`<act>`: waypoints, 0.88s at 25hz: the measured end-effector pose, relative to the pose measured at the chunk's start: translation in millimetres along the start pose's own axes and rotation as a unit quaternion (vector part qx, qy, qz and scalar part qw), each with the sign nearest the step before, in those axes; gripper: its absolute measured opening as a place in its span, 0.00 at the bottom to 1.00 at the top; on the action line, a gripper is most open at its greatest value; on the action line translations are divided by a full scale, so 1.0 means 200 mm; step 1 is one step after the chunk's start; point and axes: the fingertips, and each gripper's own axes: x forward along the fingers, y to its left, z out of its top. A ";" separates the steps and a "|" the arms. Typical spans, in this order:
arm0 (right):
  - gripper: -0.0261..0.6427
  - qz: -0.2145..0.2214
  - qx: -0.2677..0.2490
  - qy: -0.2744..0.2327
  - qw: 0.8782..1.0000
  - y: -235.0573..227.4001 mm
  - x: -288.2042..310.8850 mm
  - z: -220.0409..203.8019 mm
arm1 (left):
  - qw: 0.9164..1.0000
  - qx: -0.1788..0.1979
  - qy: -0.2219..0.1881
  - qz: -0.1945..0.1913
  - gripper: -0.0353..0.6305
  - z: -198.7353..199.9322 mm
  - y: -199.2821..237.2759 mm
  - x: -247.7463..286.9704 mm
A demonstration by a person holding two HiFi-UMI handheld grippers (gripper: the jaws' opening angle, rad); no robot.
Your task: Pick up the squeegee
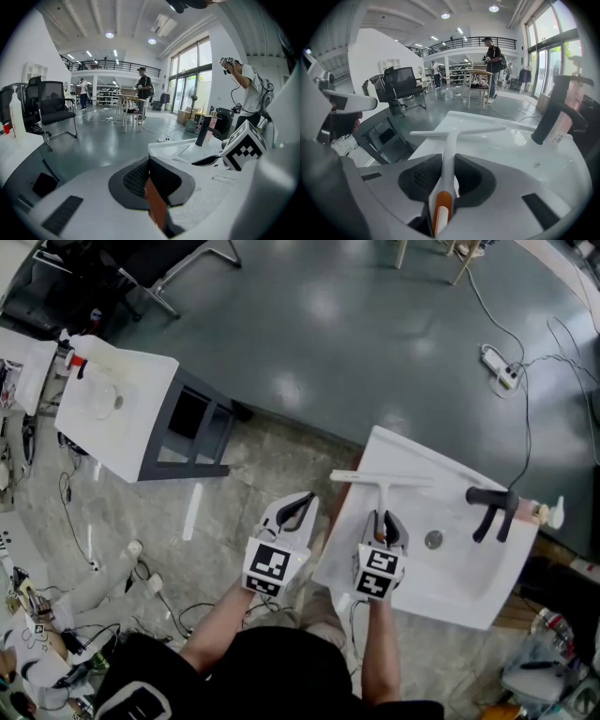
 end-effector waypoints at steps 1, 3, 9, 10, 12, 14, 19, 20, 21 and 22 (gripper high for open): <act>0.16 0.000 -0.001 0.000 1.000 0.00 -0.01 0.00 | 1.000 0.001 -0.001 0.001 0.06 0.00 0.00 -0.01; 0.16 0.001 -0.001 -0.002 1.000 0.01 -0.02 0.00 | 1.000 0.001 -0.003 0.002 0.06 0.01 0.00 -0.03; 0.16 0.003 -0.001 -0.016 1.000 0.02 -0.09 0.01 | 1.000 0.005 -0.017 0.006 0.06 0.02 -0.02 -0.11; 0.16 0.003 -0.001 -0.020 1.000 0.03 -0.10 0.01 | 1.000 0.006 -0.020 0.006 0.06 0.02 -0.02 -0.13; 0.16 0.002 -0.003 -0.027 1.000 0.04 -0.14 0.03 | 1.000 0.009 -0.025 0.007 0.06 0.03 -0.03 -0.17; 0.16 0.000 -0.003 -0.035 0.999 0.05 -0.18 0.04 | 0.999 0.012 -0.031 0.008 0.06 0.05 -0.04 -0.21; 0.16 -0.002 -0.003 -0.064 0.998 0.03 -0.33 0.08 | 0.998 0.021 -0.050 0.010 0.06 0.09 -0.11 -0.32; 0.16 -0.001 -0.004 -0.070 0.998 0.03 -0.36 0.09 | 0.998 0.023 -0.054 0.011 0.06 0.10 -0.12 -0.34; 0.16 -0.001 -0.004 -0.077 0.997 0.03 -0.40 0.10 | 0.998 0.025 -0.058 0.011 0.06 0.11 -0.14 -0.37; 0.15 -0.002 -0.004 -0.083 0.997 0.03 -0.43 0.11 | 0.998 0.027 -0.062 0.012 0.06 0.11 -0.15 -0.39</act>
